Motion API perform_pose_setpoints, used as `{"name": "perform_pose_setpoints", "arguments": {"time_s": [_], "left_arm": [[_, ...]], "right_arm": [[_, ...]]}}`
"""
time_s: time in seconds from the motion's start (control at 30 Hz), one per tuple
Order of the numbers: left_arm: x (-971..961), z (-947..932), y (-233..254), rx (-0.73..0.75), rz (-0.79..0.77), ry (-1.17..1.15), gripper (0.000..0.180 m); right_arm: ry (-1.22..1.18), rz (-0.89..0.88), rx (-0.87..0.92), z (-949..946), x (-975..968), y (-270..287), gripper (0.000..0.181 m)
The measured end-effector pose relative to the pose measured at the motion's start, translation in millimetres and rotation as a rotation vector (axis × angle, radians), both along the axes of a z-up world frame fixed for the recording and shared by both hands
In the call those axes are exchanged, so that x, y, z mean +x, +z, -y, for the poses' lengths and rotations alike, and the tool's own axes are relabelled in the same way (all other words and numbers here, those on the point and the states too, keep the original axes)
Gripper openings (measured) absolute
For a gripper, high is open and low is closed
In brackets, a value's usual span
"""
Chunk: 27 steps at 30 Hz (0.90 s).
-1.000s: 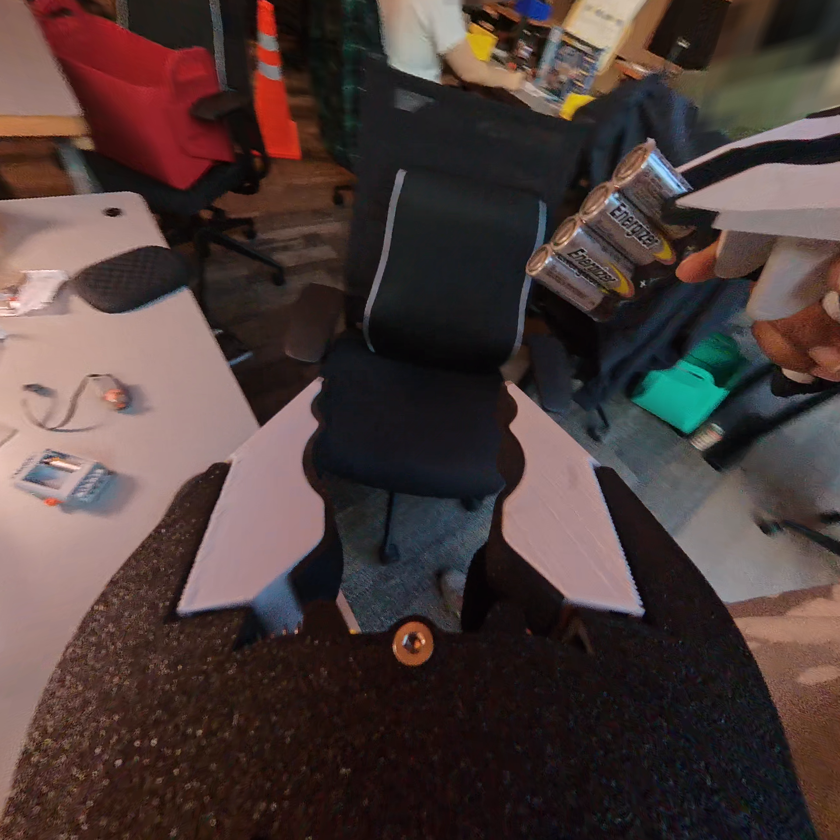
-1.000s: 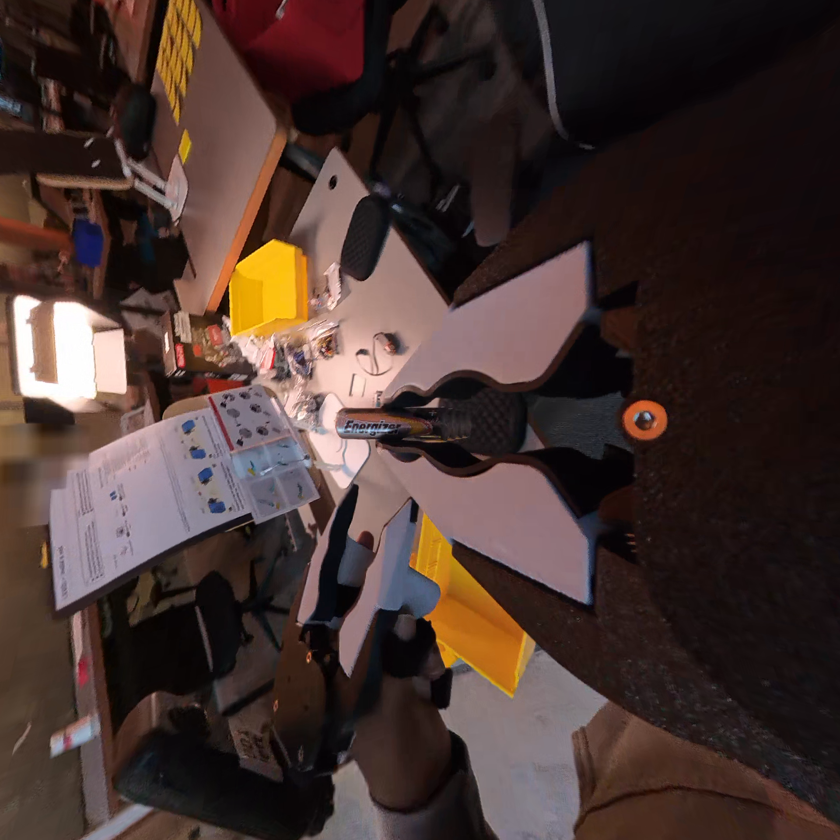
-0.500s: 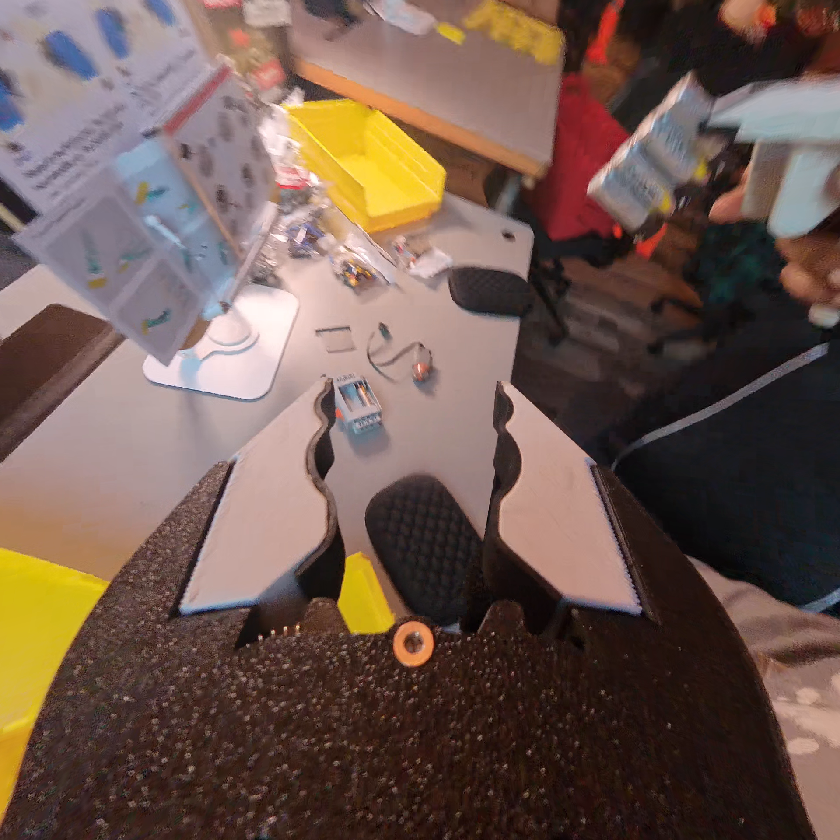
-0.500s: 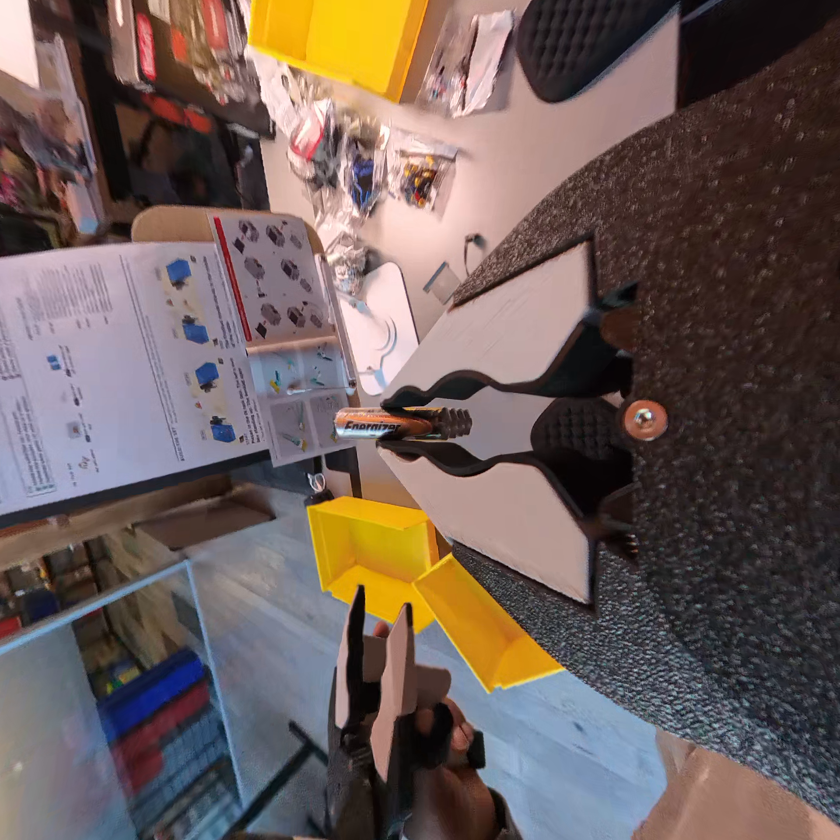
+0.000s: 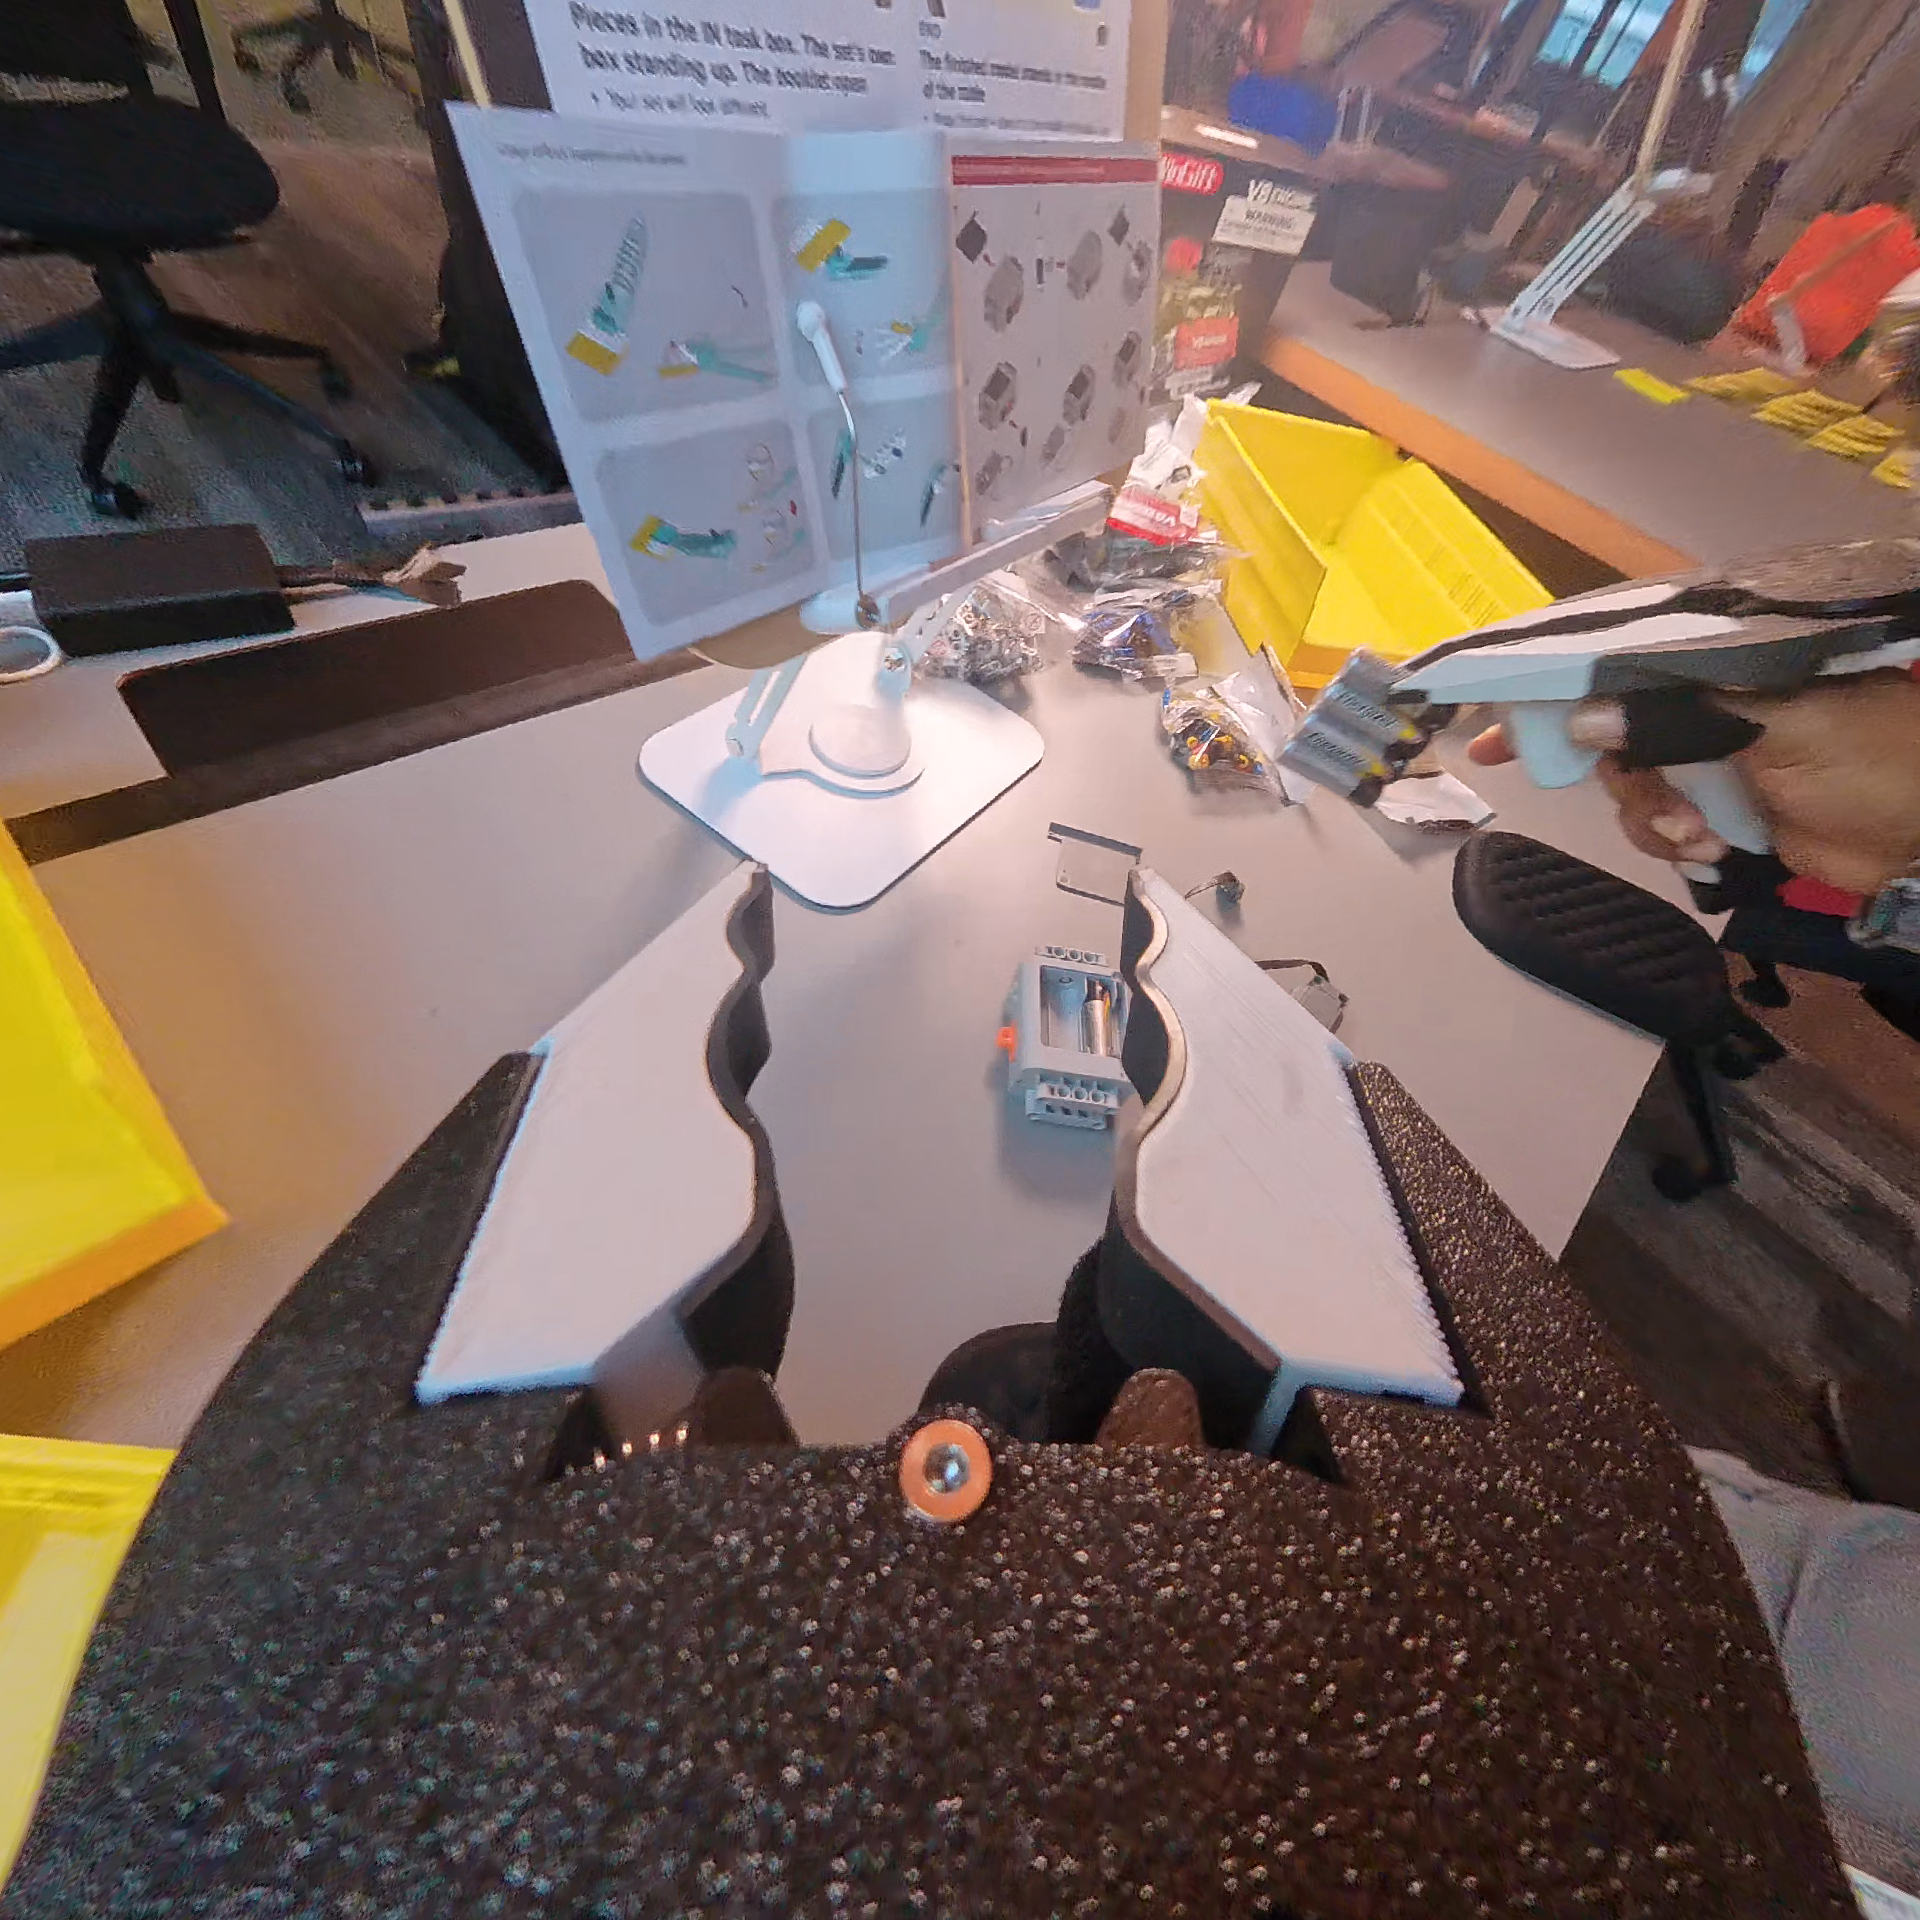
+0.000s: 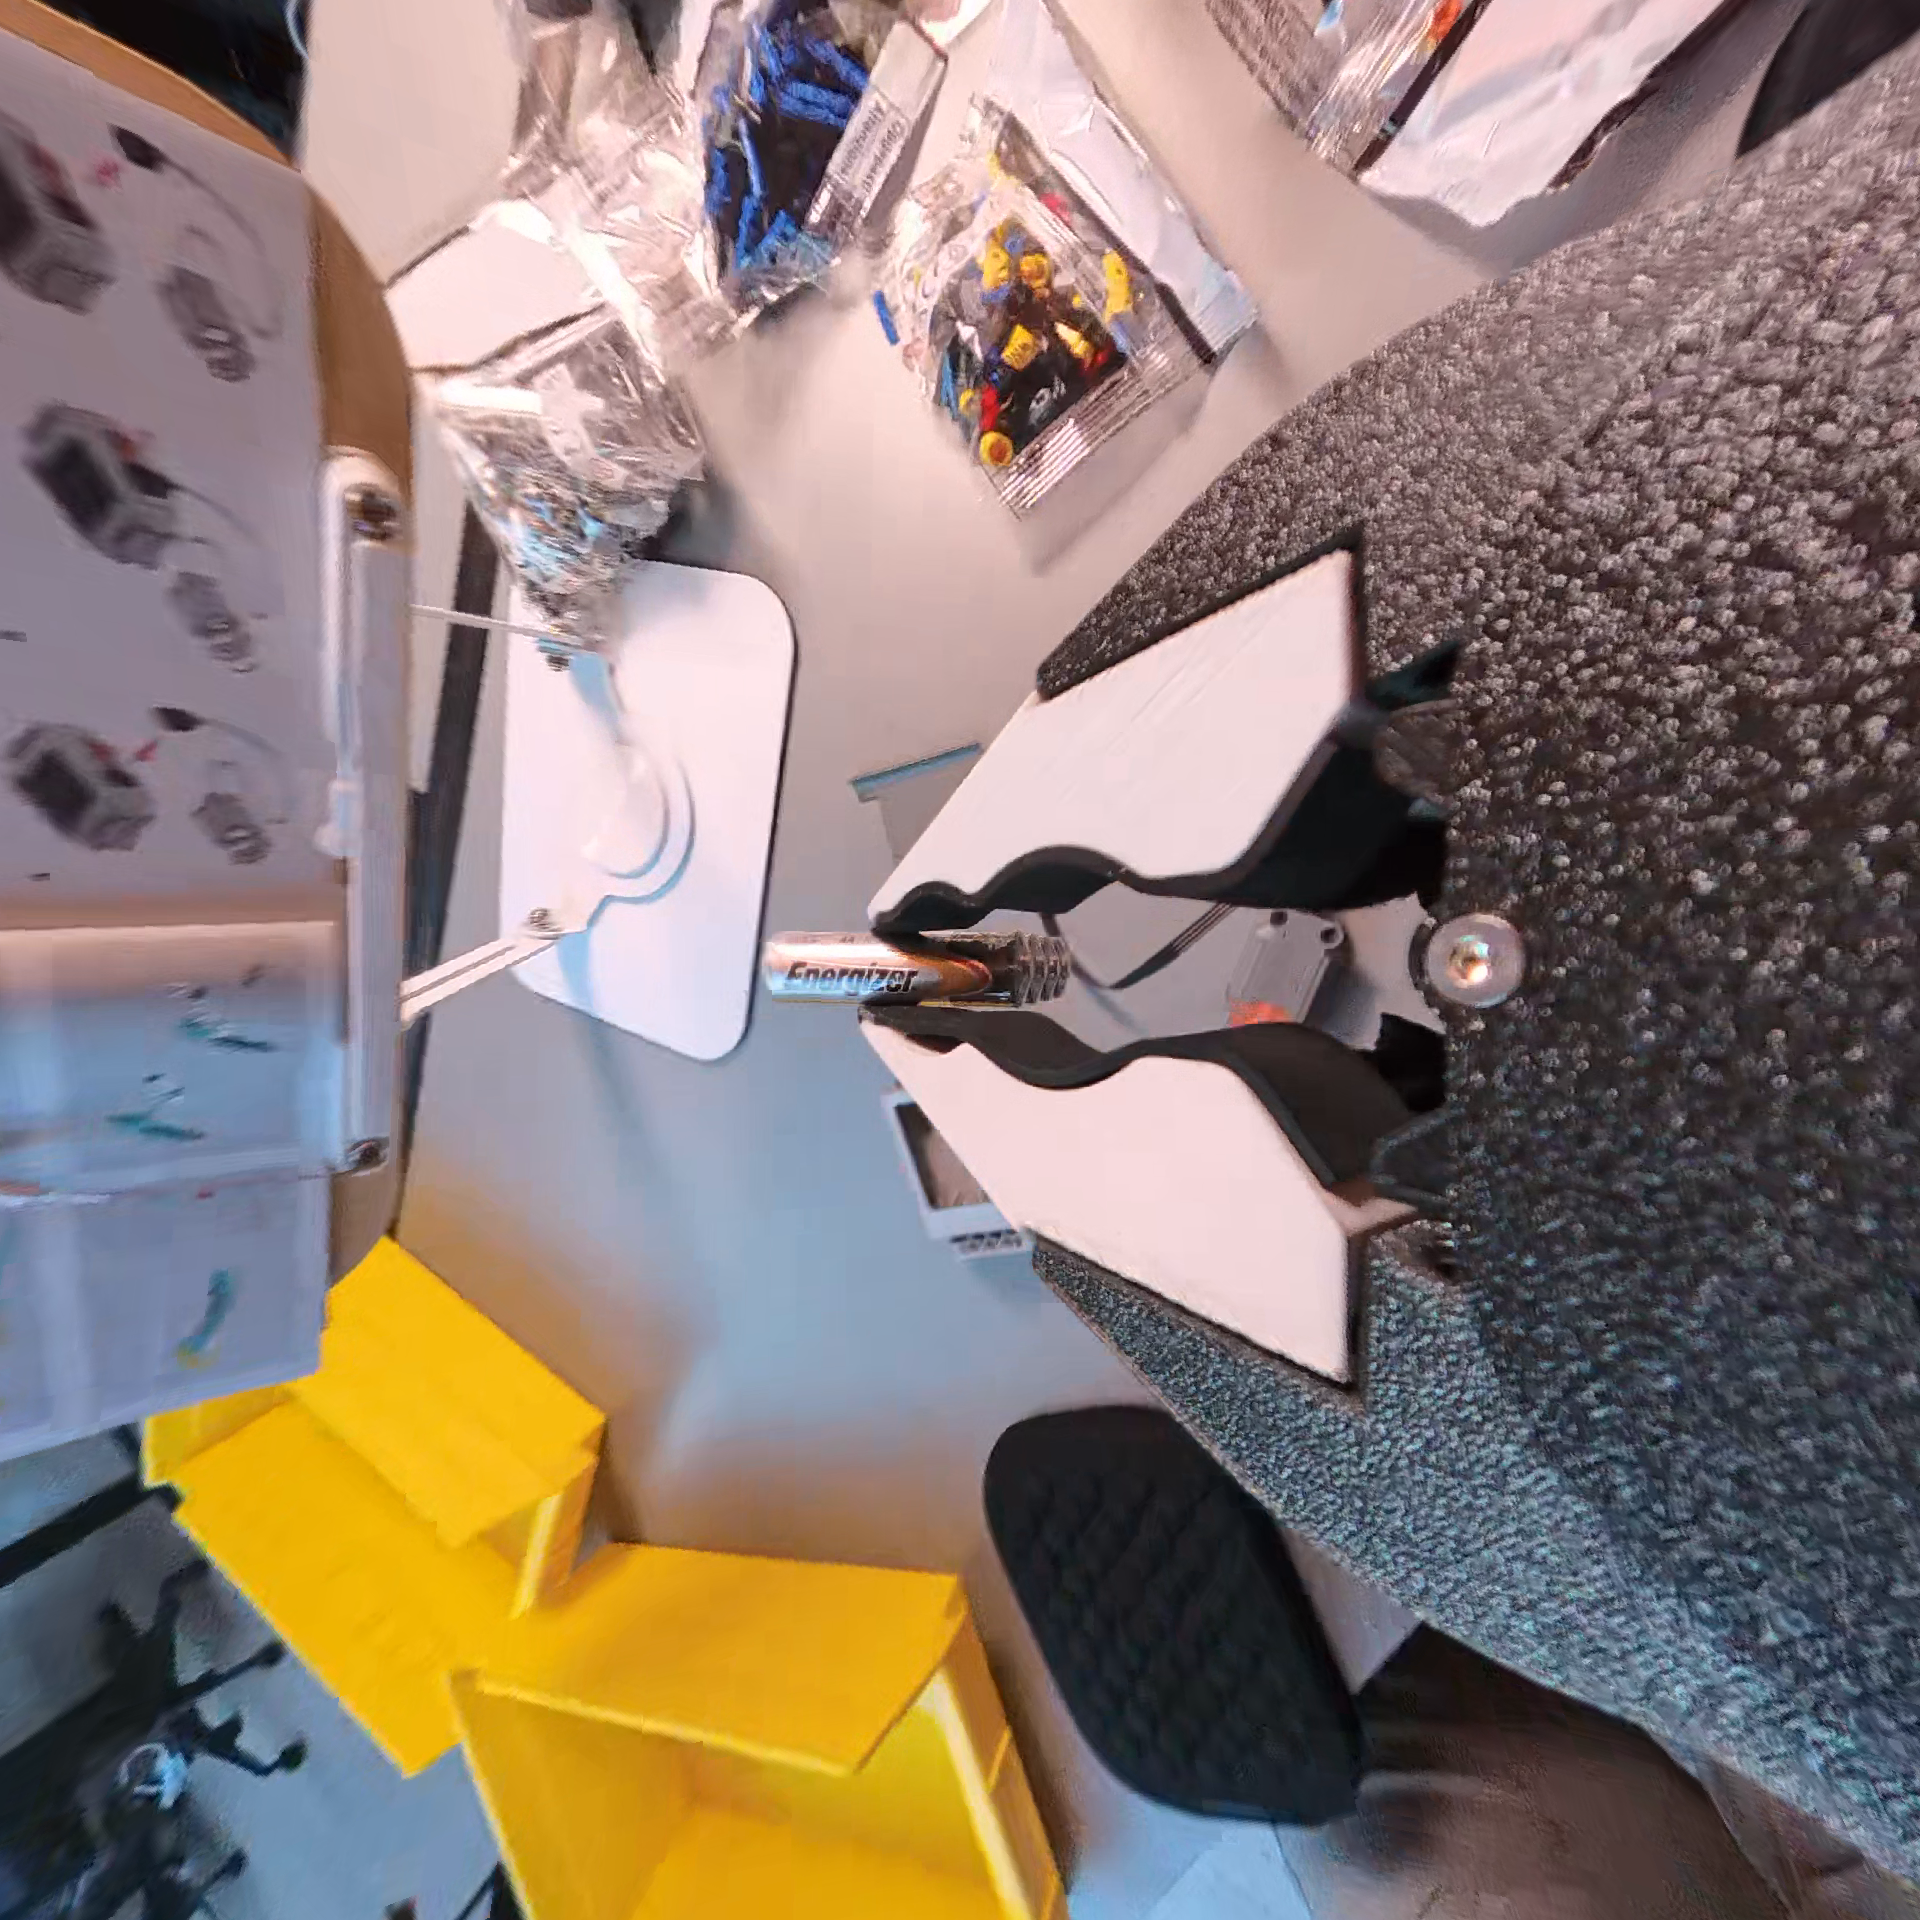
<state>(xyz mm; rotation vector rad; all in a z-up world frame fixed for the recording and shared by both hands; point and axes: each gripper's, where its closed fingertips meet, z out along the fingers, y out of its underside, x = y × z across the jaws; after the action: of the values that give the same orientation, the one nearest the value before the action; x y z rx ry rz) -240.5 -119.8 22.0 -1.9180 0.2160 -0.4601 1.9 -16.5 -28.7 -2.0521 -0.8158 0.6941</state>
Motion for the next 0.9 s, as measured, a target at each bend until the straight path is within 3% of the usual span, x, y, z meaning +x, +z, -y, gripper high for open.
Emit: {"name": "perform_pose_setpoints", "arguments": {"time_s": [0.17,0.3,0.4,0.53,0.7,0.9], "left_arm": [[28,56,-23,0.206,0.089,-0.014,0.059],[61,117,-42,0.288,-0.023,-0.005,0.058],[101,155,-54,0.255,-0.134,0.059,0.058],[159,193,-64,0.095,-0.134,0.138,0.065],[215,216,-58,0.121,-0.298,0.101,0.066],[243,181,-87,0.101,-0.233,0.091,0.066]], "right_arm": [[0.031,-0.022,0.026,-18,28,-56,0.012],[0.142,-0.069,0.099,-9,50,-63,0.013],[0.220,-0.135,0.118,15,75,-59,0.012],[0.216,-0.221,-0.041,39,103,-66,0.013],[0.281,-0.098,-0.135,31,115,-106,0.012],[0.347,-0.008,-0.199,-7,91,-131,0.013]]}}
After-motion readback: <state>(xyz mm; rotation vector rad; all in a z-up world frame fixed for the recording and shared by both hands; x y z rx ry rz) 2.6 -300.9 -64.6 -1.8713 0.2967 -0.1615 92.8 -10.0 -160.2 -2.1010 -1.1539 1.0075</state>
